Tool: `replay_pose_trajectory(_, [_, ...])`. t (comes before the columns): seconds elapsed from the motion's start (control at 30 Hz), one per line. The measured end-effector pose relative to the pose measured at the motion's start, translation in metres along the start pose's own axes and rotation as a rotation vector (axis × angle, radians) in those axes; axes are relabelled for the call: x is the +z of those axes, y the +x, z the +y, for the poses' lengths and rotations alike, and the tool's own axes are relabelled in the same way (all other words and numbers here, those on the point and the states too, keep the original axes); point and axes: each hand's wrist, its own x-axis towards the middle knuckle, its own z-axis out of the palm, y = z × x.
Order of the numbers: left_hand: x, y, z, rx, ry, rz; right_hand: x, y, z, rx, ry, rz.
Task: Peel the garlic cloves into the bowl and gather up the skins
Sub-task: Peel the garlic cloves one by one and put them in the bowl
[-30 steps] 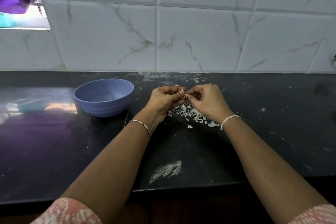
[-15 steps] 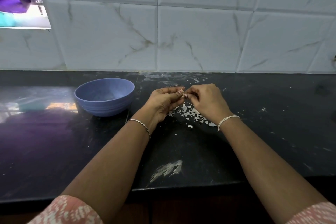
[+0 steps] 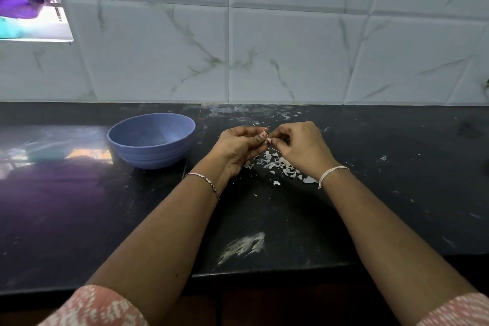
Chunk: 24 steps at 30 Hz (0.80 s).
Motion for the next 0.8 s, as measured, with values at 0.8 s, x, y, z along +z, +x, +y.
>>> replay_pose_trajectory(0.8, [0.0079,-0.0014,0.0,0.085,0.077,0.021,0.0043,0.0012,0.0027,0.082,0.163,0.058])
